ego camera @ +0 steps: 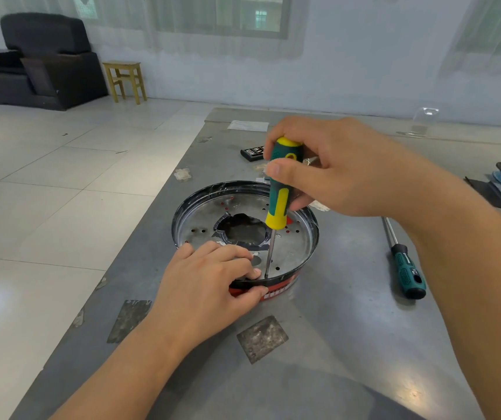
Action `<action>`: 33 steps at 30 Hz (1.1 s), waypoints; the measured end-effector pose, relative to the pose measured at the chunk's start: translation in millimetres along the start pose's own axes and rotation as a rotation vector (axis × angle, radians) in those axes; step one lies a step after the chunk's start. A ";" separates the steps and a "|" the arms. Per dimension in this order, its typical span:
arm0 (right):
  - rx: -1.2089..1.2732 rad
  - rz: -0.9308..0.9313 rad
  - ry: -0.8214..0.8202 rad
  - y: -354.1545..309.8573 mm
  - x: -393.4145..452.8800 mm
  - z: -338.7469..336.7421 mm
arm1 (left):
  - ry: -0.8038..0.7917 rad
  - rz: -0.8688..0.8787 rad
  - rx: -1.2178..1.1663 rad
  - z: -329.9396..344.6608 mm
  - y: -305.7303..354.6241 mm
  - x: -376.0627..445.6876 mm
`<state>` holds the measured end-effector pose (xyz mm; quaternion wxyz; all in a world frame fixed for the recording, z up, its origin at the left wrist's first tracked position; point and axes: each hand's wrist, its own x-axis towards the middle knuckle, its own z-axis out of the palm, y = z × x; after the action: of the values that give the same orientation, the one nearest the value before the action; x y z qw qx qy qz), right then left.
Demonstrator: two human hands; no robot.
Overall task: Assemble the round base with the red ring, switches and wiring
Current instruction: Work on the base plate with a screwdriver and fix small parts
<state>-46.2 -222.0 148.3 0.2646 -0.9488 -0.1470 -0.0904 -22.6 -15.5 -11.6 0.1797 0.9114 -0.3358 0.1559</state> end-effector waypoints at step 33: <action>0.083 -0.200 0.270 14.5 0.1 34.9 | 0.005 0.041 0.005 2.9 -4.8 -0.9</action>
<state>-38.0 -215.4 112.0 0.3104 -0.8969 -0.2075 -0.2370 -19.7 -12.8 -15.7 0.1752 0.9043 -0.3537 0.1626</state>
